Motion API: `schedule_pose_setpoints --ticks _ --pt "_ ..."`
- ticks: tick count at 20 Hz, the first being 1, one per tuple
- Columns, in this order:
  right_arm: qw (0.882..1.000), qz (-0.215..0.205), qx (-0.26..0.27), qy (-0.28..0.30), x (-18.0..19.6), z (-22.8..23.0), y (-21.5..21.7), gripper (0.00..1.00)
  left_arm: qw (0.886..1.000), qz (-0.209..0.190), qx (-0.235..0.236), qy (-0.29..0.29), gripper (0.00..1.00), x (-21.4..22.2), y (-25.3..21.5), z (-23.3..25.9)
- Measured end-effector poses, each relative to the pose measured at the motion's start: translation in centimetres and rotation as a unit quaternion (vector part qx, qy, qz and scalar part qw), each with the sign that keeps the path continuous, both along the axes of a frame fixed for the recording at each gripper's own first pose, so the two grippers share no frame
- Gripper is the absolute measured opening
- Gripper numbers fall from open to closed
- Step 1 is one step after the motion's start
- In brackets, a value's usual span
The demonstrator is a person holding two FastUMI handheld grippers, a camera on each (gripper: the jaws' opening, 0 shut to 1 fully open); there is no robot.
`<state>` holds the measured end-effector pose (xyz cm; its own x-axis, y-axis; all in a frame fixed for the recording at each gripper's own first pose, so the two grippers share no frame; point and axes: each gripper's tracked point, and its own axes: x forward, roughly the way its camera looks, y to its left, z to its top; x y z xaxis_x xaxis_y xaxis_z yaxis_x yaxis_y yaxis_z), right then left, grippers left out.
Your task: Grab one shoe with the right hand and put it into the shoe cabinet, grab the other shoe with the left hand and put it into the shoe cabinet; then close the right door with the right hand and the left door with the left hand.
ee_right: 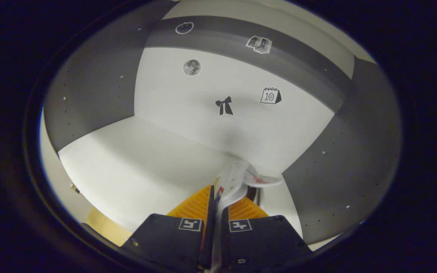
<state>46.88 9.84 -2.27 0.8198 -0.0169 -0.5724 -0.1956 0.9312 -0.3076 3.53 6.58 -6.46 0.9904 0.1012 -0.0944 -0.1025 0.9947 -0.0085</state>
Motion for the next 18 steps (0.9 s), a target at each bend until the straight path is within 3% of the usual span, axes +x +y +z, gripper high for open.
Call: schedule_pose_setpoints --ticks 2,7,9,11,12,13,14,15,16,18 --pt "1.000 0.005 -0.002 0.015 -0.4 -0.4 0.4 0.15 1.000 -0.002 -0.003 -0.001 0.95 0.0 -0.1 0.0" --pt "1.000 0.010 0.017 -0.005 -2.6 1.7 0.8 0.52 1.000 0.002 -0.005 -0.005 0.95 -0.4 0.2 0.2" --pt "0.999 0.011 0.027 -0.035 -3.8 3.6 0.6 0.53 1.000 0.001 -0.006 -0.007 0.95 -0.5 0.1 0.3" --pt "0.996 0.016 0.046 -0.068 -5.6 5.5 0.6 0.61 1.000 -0.001 -0.006 -0.008 0.95 -0.5 0.0 0.2" --pt "0.995 0.019 0.056 -0.084 -6.6 6.4 0.5 0.55 1.000 -0.003 -0.007 -0.009 0.95 -0.5 -0.2 0.3" --pt "0.992 0.020 0.071 -0.104 -8.0 7.5 0.3 0.61 1.000 -0.005 -0.008 -0.011 0.95 -0.4 -0.4 0.3" --pt "0.987 0.022 0.091 -0.131 -9.9 8.7 0.2 0.61 1.000 -0.006 -0.010 -0.013 0.95 -0.4 -0.5 0.3" --pt "0.981 0.024 0.110 -0.157 -11.9 9.5 0.0 0.49 1.000 -0.007 -0.011 -0.014 0.95 -0.5 -0.7 0.3" --pt "0.974 0.027 0.128 -0.184 -14.1 10.2 -0.2 0.62 1.000 -0.010 -0.013 -0.017 0.95 -0.5 -0.9 0.3" --pt "0.957 0.035 0.159 -0.240 -18.7 10.9 -0.5 0.71 1.000 -0.019 -0.014 -0.019 0.95 -0.2 -1.6 0.2"
